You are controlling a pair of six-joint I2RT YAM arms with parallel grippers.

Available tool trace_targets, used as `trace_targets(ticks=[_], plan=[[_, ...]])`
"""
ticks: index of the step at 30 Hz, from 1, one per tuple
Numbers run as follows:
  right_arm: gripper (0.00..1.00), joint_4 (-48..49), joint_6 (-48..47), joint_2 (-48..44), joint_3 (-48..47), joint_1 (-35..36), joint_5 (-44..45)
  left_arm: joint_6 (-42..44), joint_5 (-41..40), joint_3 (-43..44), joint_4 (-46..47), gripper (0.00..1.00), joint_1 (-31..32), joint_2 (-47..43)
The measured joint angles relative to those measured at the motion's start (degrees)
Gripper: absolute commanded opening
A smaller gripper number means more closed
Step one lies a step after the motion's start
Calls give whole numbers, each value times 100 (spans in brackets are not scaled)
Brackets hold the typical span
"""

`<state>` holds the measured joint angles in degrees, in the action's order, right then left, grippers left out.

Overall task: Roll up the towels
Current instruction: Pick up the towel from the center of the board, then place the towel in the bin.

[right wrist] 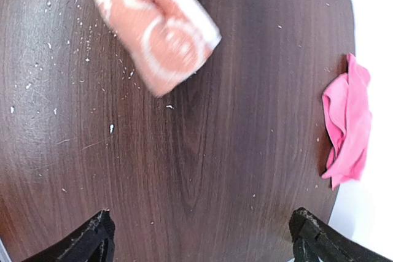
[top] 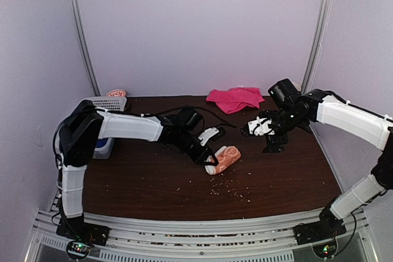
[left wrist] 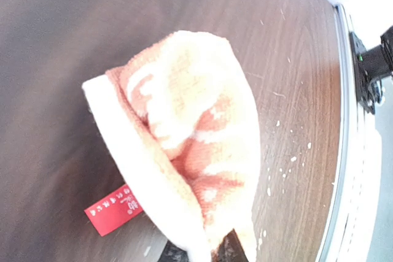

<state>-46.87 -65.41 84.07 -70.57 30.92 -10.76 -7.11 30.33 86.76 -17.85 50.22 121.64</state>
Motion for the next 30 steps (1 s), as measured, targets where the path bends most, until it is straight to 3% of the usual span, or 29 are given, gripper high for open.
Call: trace_targets(ticks=[9,19,30], plan=[[100,229,855,-407,503,-11,59,-133,-1036,-599,22,0,-752,-1676],[100,977,1591,-173,769,50,153,-37,-1685,-962,-439,0,-2857,-3163],[100,1266,2076,-107,828,459,157,437,-2127,-1386,-1451,0,-4837,-3858]])
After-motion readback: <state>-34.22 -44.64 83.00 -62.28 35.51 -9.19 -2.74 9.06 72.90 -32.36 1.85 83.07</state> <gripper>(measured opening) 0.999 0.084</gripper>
